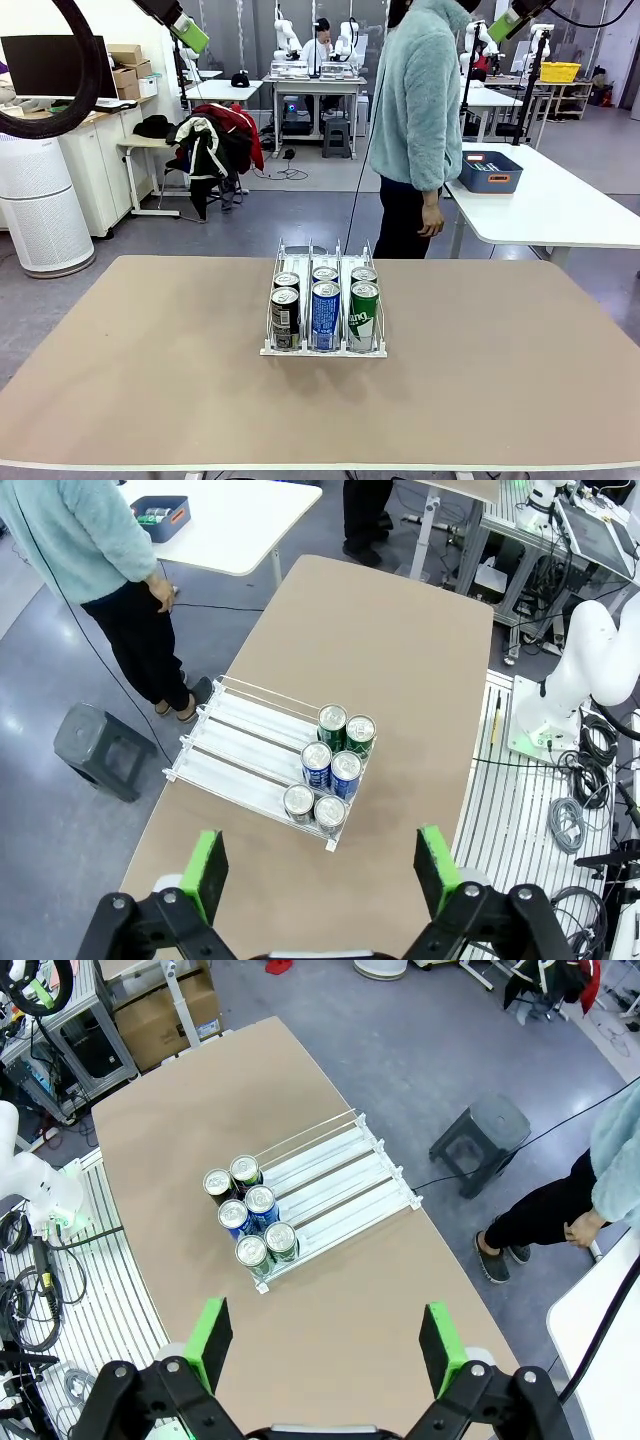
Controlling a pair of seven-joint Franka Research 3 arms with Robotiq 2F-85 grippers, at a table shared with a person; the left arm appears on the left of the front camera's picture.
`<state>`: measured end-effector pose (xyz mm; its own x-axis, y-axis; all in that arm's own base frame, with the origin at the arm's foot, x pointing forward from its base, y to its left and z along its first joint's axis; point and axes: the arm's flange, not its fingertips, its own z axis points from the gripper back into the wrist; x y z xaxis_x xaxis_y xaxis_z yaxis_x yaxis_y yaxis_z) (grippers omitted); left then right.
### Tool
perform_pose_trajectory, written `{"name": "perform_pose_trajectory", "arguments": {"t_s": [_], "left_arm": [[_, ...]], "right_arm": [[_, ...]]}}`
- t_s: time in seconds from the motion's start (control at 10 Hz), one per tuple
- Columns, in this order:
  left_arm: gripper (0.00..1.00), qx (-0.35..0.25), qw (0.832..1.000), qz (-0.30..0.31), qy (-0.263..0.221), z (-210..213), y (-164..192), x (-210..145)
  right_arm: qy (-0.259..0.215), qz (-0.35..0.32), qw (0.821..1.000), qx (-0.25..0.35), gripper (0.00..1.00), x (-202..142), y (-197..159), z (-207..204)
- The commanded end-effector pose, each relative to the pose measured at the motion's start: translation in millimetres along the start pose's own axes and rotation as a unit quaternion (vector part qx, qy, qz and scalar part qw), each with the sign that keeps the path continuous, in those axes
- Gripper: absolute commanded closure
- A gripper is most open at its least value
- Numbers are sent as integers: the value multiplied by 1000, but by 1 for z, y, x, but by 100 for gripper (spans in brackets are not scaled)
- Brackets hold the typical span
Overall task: Fill the beverage cans into the dispenser.
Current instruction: Pick up the Ionic drink handed by the human.
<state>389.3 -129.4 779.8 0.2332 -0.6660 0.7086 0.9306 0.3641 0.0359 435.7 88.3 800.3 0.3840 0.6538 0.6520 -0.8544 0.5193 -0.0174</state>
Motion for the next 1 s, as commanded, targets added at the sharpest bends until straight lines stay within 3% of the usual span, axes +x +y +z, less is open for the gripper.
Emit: {"name": "perform_pose_trajectory", "arguments": {"t_s": [0.0,0.9], "left_arm": [[0,-2,1000,1,1,-1,-1,-3],[0,-2,1000,1,1,-1,-1,-3]], "right_arm": [[0,-4,1000,-1,0,1,0,0],[0,-4,1000,-1,0,1,0,0]]}}
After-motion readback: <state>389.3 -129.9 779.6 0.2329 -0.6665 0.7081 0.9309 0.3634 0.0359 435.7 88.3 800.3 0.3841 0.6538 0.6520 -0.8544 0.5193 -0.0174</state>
